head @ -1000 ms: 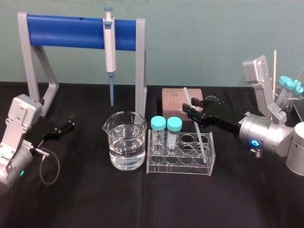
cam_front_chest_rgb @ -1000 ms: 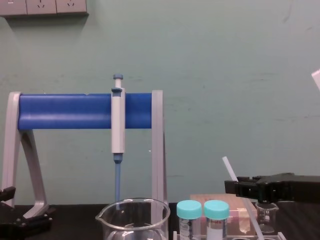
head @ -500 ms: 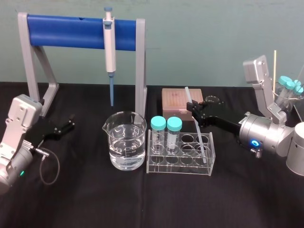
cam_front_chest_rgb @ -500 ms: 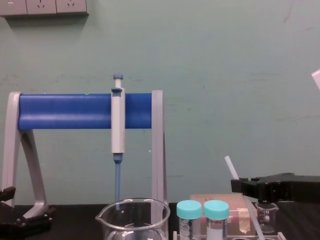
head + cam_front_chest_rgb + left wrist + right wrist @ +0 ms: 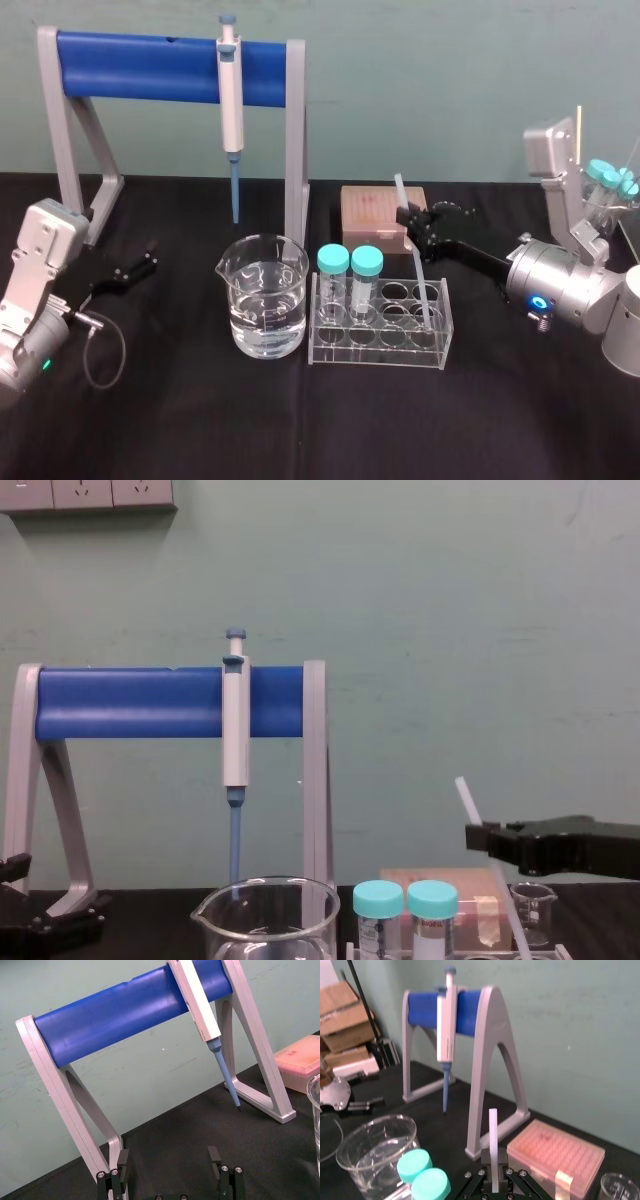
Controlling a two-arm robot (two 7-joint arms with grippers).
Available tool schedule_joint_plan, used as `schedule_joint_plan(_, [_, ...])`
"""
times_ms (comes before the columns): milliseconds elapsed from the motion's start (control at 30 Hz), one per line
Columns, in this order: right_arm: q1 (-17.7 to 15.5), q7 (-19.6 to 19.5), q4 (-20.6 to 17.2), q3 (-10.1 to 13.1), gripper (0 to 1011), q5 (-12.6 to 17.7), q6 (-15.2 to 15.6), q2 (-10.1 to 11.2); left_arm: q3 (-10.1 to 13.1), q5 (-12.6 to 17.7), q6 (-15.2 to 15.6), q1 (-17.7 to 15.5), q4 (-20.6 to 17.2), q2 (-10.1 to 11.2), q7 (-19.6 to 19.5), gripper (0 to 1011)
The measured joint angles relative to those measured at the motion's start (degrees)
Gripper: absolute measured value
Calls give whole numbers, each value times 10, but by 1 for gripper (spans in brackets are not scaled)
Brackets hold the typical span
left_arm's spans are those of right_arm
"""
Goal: Pick up the stirring rod with one hand, then place it down.
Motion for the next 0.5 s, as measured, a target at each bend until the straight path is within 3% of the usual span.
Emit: schedule_joint_plan(500, [-51,15,-36,50,66,7,-138,-15,0,0,0,0,0,0,0,1000])
